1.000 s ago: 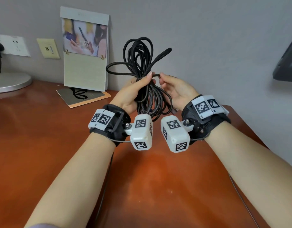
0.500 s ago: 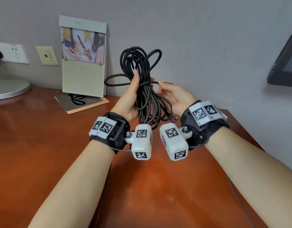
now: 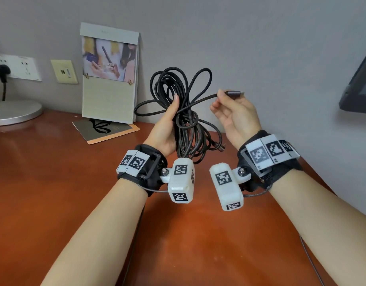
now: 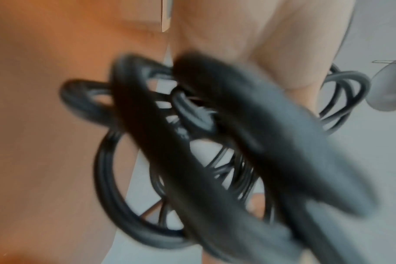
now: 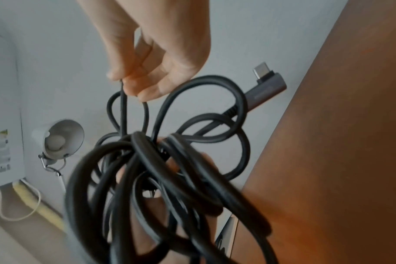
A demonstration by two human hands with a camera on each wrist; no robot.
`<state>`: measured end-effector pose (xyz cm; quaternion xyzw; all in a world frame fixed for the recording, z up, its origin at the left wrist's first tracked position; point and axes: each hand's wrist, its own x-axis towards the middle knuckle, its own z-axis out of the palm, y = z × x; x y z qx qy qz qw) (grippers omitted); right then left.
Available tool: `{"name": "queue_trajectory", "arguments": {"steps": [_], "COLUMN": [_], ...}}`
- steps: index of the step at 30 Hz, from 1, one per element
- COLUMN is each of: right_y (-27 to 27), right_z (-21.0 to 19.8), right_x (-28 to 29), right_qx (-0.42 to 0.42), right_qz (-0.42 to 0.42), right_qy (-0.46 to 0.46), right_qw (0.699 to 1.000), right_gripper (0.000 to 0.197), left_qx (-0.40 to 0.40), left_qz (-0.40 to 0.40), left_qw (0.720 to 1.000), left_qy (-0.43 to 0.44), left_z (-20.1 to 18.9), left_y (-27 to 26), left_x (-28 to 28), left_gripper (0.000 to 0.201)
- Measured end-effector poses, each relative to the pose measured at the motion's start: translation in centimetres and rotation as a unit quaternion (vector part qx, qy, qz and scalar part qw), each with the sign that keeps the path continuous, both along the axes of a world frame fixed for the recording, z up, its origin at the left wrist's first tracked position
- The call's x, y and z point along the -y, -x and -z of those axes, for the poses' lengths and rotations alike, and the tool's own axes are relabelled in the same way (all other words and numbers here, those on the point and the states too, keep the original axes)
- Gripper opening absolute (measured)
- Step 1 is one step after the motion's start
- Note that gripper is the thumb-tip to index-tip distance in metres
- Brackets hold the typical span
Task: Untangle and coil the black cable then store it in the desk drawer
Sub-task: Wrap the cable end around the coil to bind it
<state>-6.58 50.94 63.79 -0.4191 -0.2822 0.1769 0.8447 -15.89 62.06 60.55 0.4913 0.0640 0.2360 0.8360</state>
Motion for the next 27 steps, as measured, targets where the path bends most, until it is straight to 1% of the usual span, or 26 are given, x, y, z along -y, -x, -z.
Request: {"name": "queue_trajectory", "arguments": {"steps": [3, 7, 10, 13, 17, 18, 20, 21, 22, 24, 25, 27], "right_y": [-0.3, -0.8, -1.4, -1.7, -2.4, -2.2, -1.8, -1.8, -1.5, -1.5, -1.7, -1.5], "right_z": [0.1, 1.1, 1.8, 1.7, 0.8, 0.7, 0.8, 1.0, 0.9, 0.8, 0.8, 1.0], "right_x": [0.2, 0.2, 0.0, -0.1, 0.1, 0.1, 0.0, 0.0, 0.0, 0.1, 0.2, -0.1], "right_qx": [-0.001, -0.012, -0.038, -0.052, -0.034, -0.019, -0.005, 0.002, 0.016, 0.036, 0.037, 0.041], "right_qz": [-0.007, -0.010, -0.023, -0.038, -0.055, -0.061, -0.059, -0.061, -0.060, -0.075, -0.077, -0.057], "right_qy": [-0.006, 0.020, 0.080, 0.144, 0.198, 0.220, 0.259, 0.267, 0.273, 0.281, 0.279, 0.272], "right_qw": [1.000, 1.000, 0.996, 0.987, 0.978, 0.973, 0.964, 0.962, 0.960, 0.956, 0.956, 0.960], "right_gripper": [0.012, 0.009, 0.011, 0.013, 0.013, 0.015, 0.045, 0.052, 0.044, 0.012, 0.008, 0.014], "left_qx": [-0.002, 0.017, 0.028, 0.039, 0.073, 0.079, 0.087, 0.087, 0.081, 0.058, 0.047, 0.040], "left_qz": [-0.017, 0.007, 0.012, 0.013, 0.037, 0.047, 0.059, 0.062, 0.067, 0.080, 0.080, 0.070], "left_qw": [1.000, 0.999, 0.999, 0.999, 0.996, 0.994, 0.990, 0.989, 0.986, 0.980, 0.979, 0.977], "left_qy": [0.016, 0.028, 0.018, -0.004, -0.043, -0.061, -0.090, -0.106, -0.130, -0.171, -0.182, -0.199], "left_z": [0.1, 0.0, -0.4, -0.4, -0.6, -0.6, -0.6, -0.5, -0.3, -0.1, -0.1, 0.2], "left_y": [0.0, 0.0, 0.1, 0.2, 0.0, 0.1, 0.1, 0.1, 0.0, -0.2, -0.2, -0.7], "left_x": [0.0, -0.2, -0.1, 0.2, 0.8, 0.9, 1.0, 1.1, 1.1, 1.4, 1.6, 1.8], "left_gripper": [0.041, 0.055, 0.047, 0.042, 0.042, 0.043, 0.044, 0.045, 0.048, 0.051, 0.050, 0.049]}}
